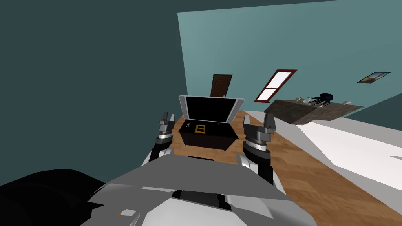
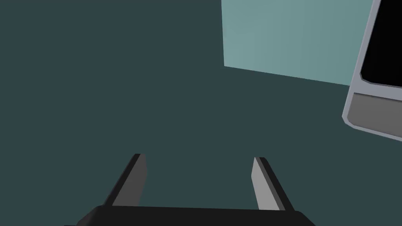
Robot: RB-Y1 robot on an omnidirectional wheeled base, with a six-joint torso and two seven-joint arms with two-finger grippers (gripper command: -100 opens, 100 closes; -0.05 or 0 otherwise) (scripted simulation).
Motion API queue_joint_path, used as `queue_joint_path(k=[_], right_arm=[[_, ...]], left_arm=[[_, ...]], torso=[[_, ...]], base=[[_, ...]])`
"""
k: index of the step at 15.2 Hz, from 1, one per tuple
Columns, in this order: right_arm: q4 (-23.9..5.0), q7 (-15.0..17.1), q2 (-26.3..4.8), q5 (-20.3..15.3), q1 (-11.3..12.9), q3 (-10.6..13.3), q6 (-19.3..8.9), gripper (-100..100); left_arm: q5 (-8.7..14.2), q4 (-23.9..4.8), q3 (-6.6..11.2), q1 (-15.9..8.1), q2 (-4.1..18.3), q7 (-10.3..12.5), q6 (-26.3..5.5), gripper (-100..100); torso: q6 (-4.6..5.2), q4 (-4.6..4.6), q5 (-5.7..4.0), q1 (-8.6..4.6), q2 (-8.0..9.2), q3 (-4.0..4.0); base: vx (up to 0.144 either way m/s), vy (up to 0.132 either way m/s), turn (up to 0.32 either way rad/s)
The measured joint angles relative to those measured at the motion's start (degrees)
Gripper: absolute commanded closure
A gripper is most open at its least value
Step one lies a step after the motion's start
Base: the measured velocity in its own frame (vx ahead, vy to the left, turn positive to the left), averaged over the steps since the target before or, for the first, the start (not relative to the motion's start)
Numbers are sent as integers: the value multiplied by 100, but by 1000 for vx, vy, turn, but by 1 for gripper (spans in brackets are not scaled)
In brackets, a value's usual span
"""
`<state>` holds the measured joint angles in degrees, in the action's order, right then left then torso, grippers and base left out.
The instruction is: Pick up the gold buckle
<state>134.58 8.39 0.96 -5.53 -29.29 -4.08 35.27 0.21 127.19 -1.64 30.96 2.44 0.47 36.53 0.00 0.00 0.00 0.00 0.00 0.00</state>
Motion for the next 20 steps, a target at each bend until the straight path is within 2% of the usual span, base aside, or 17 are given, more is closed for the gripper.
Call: queue_joint_path(k=[2, 7, 11, 16, 20], right_arm=[[0, 0, 0, 0, 1, 1, 0, 0], [0, 0, 0, 0, 0, 0, 0, 0], [0, 0, 0, 0, 1, 1, 0, 0], [0, 0, 0, 0, 1, 1, 0, 0], [0, 0, 0, 0, -1, 0, 0, 0]], left_arm=[[33, -79, 69, -4, 176, 29, -109, -100], [92, -346, 232, -79, 430, 92, -526, -100], [154, -597, 393, -168, 552, 149, -890, -100], [245, -753, 605, -206, 672, 243, -1415, -100], [311, -1043, 780, -311, 733, 312, -1842, -100]], torso=[[4, -1, 0, 0, -5, -3], [3, -3, 0, 1, -12, -7], [4, -3, 0, 0, -13, -8], [5, -3, 0, 0, -11, -7], [-1, -3, 0, 1, -14, -9]], base=[[22, -4, -196], [25, -2, -166], [26, -3, -191], [24, 0, -175], [32, 1, -182]])
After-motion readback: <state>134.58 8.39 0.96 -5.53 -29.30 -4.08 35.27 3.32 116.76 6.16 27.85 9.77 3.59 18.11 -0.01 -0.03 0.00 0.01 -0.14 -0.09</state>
